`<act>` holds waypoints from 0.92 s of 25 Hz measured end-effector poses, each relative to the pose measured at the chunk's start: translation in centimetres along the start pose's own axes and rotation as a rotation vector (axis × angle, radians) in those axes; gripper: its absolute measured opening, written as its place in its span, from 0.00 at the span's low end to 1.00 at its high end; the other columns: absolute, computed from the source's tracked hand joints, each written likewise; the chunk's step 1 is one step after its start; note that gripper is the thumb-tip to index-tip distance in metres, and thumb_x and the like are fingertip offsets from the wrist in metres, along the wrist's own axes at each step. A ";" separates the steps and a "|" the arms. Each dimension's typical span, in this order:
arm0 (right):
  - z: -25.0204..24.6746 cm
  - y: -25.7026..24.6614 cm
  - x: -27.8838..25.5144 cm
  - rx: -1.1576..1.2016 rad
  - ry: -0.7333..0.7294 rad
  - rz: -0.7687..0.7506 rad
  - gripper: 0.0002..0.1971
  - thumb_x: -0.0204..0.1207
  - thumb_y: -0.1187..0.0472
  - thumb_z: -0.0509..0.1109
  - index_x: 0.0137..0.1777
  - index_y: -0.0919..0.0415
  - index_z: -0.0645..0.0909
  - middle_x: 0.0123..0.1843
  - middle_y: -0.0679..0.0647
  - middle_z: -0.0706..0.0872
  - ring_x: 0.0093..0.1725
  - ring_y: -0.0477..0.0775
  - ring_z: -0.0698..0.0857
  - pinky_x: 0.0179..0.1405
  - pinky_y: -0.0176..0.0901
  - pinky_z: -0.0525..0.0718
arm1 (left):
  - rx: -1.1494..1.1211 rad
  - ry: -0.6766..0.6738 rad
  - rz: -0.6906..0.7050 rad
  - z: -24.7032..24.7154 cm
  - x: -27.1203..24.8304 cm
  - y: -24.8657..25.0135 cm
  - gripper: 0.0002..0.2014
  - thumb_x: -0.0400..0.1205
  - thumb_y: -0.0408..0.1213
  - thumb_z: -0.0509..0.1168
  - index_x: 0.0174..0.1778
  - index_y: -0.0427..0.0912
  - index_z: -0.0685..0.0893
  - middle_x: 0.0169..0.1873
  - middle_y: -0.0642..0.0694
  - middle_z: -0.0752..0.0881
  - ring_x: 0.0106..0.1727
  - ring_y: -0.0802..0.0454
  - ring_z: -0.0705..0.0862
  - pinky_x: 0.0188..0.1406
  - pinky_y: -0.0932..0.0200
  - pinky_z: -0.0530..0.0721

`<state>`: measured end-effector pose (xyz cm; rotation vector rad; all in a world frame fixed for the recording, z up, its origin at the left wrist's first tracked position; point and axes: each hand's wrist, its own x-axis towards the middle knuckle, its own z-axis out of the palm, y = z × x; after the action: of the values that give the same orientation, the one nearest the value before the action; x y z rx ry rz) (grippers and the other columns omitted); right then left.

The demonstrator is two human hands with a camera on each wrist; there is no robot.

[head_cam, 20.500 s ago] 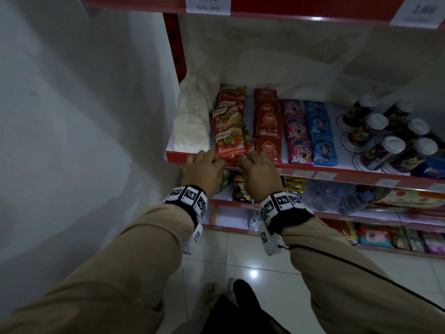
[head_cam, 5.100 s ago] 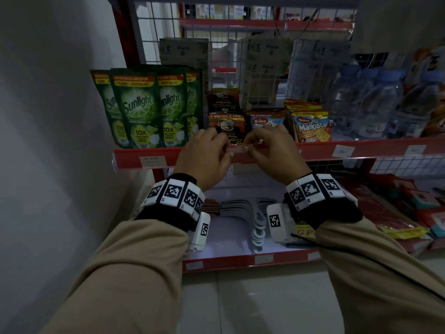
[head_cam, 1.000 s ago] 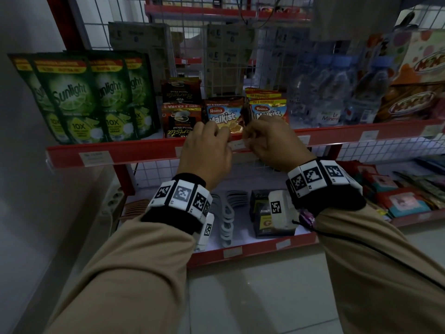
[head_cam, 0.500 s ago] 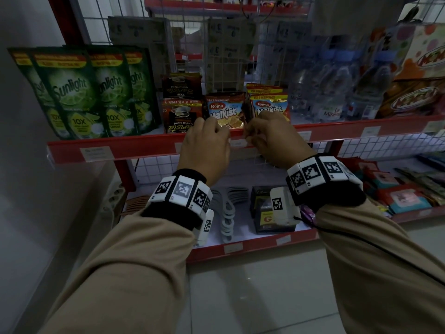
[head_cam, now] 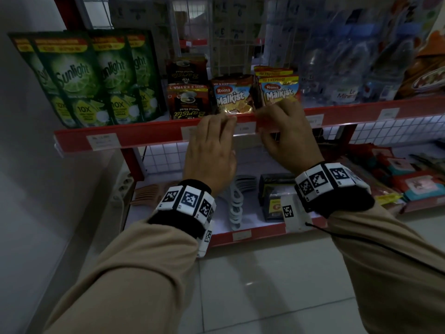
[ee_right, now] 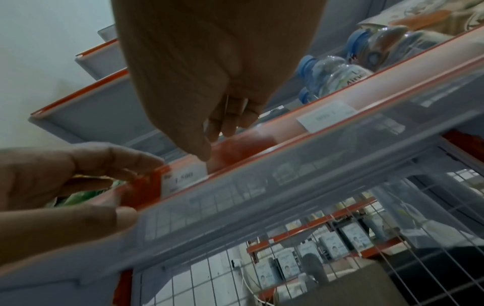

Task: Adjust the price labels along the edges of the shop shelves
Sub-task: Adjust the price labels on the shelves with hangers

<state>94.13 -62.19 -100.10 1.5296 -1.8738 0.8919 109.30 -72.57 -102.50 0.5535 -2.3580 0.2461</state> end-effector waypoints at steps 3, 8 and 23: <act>2.4 0.2 -3.8 0.063 0.016 -0.008 0.11 0.71 0.65 0.68 0.54 0.63 0.79 0.50 0.61 0.79 0.51 0.60 0.74 0.49 0.46 0.73 | -0.018 -0.027 -0.019 1.7 -2.6 0.6 0.32 0.77 0.40 0.62 0.79 0.41 0.66 0.81 0.39 0.59 0.83 0.40 0.55 0.80 0.45 0.57; 7.7 0.9 -13.3 0.118 -0.409 0.065 0.12 0.72 0.67 0.71 0.56 0.64 0.81 0.50 0.62 0.80 0.50 0.66 0.78 0.44 0.45 0.70 | -0.128 -0.211 0.000 7.4 -10.3 2.9 0.28 0.76 0.38 0.64 0.74 0.42 0.73 0.76 0.40 0.71 0.78 0.38 0.66 0.72 0.42 0.68; 13.0 1.6 -25.3 -0.107 -0.653 0.048 0.30 0.65 0.64 0.72 0.70 0.67 0.75 0.65 0.64 0.80 0.58 0.68 0.79 0.53 0.56 0.79 | -0.106 -0.648 -0.067 15.0 -19.3 2.9 0.29 0.78 0.37 0.61 0.77 0.44 0.68 0.73 0.45 0.70 0.72 0.44 0.68 0.67 0.49 0.70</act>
<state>97.43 -56.70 -127.88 1.8582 -2.3599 0.3072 112.05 -68.55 -126.62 0.7419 -2.9425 -0.1115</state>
